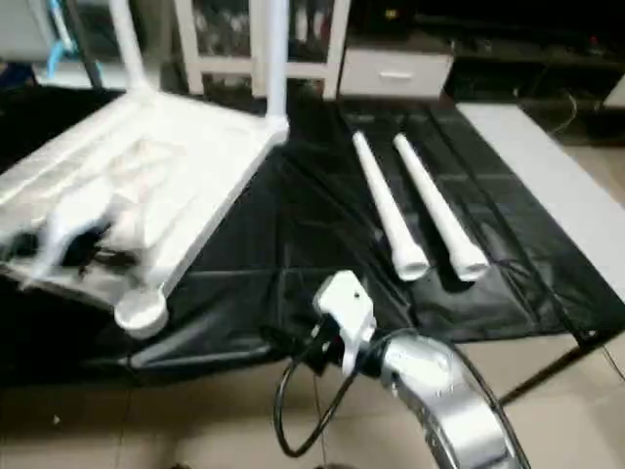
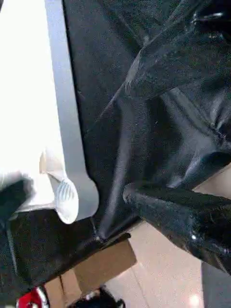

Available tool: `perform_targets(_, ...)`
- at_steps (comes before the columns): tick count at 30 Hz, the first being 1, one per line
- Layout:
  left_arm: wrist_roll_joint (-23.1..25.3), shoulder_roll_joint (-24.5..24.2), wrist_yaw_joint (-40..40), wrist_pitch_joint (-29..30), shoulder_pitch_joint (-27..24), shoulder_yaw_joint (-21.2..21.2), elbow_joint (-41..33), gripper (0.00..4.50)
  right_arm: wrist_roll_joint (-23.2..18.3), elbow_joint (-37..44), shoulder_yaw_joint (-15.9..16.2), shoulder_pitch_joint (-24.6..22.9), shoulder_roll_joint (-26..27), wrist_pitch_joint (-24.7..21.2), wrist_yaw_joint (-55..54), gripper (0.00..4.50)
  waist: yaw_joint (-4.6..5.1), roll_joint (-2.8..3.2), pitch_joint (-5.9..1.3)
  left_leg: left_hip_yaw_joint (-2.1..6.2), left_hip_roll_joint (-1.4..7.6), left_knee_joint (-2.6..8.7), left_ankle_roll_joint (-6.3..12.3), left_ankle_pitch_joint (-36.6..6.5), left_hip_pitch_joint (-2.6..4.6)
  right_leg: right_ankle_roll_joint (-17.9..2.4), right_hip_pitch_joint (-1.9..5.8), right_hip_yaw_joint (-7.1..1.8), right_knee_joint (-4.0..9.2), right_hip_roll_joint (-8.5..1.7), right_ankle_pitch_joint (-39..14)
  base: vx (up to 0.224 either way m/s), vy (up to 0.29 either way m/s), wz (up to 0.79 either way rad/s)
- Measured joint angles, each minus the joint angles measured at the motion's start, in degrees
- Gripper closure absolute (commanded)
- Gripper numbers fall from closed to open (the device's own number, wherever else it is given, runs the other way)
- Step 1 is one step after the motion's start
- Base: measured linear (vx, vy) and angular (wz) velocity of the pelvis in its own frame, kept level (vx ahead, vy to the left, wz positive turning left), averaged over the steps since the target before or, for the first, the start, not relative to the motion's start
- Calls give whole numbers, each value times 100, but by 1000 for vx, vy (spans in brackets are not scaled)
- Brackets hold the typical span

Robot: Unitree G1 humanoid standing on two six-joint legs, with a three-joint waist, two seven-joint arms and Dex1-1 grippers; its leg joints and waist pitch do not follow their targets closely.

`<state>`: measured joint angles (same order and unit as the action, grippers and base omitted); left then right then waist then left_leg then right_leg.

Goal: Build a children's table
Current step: Rotate table base

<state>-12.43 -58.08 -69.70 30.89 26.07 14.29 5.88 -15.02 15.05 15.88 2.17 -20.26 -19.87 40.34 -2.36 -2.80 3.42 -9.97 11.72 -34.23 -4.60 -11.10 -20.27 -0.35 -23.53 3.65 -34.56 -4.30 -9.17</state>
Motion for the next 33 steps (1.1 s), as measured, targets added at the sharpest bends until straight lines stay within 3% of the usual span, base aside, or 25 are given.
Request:
perform_targets(2, -41, -112, -181, 74, -211, -30, -125, 308, -9, 1, 9, 8, 13, 2, 13, 148, -64, 2, 2, -10, 0, 1, 0, 0, 0, 4, 14, -17, -3, -1, -6, 0, 0, 0)
perform_targets(7, -108, -424, -431, 785, -871, -137, -1002, 308, -12, 2, 35, 32, 39, 4, 37, 148, -63, -10, 3, -18, -9, -6, 1, 0, 24, 10, 42, -48, 0, -2, -9, 0, 0, 0)
perform_targets(13, 63, -526, -65, 973, -914, 72, -1119, 308, -34, 7, 37, 20, 13, 0, 125, 148, -15, -29, -7, -4, -12, -6, 1, 0, 27, 14, 51, -37, 25, 0, -11, 0, 0, 0)
perform_targets(20, 712, 583, 966, 1022, -520, 260, -455, 308, -129, 172, 109, -82, -80, -56, 279, 148, 58, -29, -10, 36, -12, -23, 2, 0, 22, 14, 76, 13, 91, -6, -11, 0, 0, 0)
perform_targets(24, 818, 887, 1311, 1197, -366, 430, -383, 308, -126, 171, 105, -83, -85, -57, 270, 148, 67, -7, 1, 65, -13, -22, 3, 0, 21, 14, 81, 49, 155, -6, -11, 0, 0, 0)
perform_targets(27, 886, 1576, 1854, 1129, -59, 415, 112, 308, -121, 171, 98, -85, -82, -52, 265, 148, 49, 11, 13, 69, -19, -25, 4, -1, 27, 14, 77, 57, 190, -10, -11, 0, 0, 0)
perform_targets(28, 891, 1897, 2107, 1019, 58, 364, 380, 308, -118, 170, 96, -78, -82, -51, 263, 148, 43, 20, 16, 79, -15, -25, 6, -2, 28, 14, 101, 89, 232, -11, -11, -55, 14, 9)
perform_targets(31, 1005, 2407, 2737, 628, 389, 232, 942, 308, -113, 173, 99, -55, -61, -47, 256, 148, 92, 153, 100, 197, 34, 0, 7, -3, 13, 14, 273, 353, 438, -42, -15, -60, 36, -4)
perform_targets(32, 1039, 2476, 2898, 533, 519, 154, 1123, 308, -106, 172, 100, -65, -60, -47, 252, 148, 110, 153, 110, 201, 22, 2, 7, -2, 8, -3, 265, 357, 339, -65, -32, -97, 4, -14)
perform_targets(33, 1066, 2526, 3017, 467, 619, 111, 1224, 308, -104, 175, 98, -84, -56, -46, 244, 148, 105, 171, 127, 171, 8, 2, 7, -2, 21, -46, 260, 316, 132, -102, -100, -97, 4, -14)
